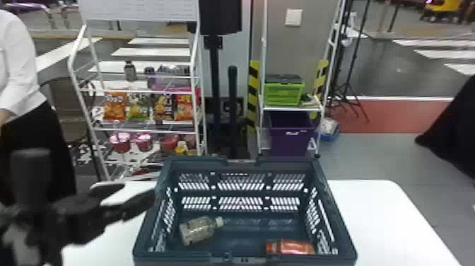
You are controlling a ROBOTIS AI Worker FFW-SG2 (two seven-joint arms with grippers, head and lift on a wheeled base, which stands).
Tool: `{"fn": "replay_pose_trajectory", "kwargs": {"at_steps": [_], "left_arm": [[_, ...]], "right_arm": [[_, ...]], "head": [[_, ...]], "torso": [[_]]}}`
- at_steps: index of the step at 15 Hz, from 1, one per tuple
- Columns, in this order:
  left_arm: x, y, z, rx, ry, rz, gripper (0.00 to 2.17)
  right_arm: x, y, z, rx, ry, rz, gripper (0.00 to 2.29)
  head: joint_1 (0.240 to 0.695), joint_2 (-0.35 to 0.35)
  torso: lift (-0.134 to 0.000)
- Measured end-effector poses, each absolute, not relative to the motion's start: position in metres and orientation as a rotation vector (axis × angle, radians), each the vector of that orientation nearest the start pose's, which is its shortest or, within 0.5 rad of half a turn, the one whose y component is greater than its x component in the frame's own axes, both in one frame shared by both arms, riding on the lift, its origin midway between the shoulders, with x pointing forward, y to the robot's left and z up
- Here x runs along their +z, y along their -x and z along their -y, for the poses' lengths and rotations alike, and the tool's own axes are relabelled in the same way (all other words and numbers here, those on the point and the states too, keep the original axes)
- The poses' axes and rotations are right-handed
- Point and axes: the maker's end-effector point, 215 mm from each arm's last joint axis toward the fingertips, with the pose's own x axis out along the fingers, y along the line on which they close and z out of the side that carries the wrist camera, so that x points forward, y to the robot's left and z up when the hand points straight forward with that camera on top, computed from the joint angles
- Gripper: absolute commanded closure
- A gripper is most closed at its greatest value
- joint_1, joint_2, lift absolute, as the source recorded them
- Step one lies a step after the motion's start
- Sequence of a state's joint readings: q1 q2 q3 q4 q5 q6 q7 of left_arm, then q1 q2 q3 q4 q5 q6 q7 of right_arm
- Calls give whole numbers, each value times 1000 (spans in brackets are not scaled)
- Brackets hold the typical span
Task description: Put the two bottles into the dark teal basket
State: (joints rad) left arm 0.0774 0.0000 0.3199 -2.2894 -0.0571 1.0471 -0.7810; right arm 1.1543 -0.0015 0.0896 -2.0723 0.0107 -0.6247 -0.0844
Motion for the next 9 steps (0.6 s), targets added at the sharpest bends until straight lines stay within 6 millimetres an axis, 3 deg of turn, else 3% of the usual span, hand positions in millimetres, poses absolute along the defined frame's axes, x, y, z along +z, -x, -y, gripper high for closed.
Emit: {"fn": "replay_pose_trajectory", "kwargs": {"at_steps": [3,5,9], "left_arm": [[-326,-434,-279,-311,162,-411,144],[-332,-404,-296,-272,133,-370,144],[-333,-363,-310,-261,67,-282,147]], "right_arm": [[-349,-231,203,-3,-39,-46,43],[-354,-239,197,35,-22,-74,39],[-363,-252,190,99,5,-116,39]], "head": [[499,0],[499,0],[499,0]], "torso": [[0],[0],[0]]}}
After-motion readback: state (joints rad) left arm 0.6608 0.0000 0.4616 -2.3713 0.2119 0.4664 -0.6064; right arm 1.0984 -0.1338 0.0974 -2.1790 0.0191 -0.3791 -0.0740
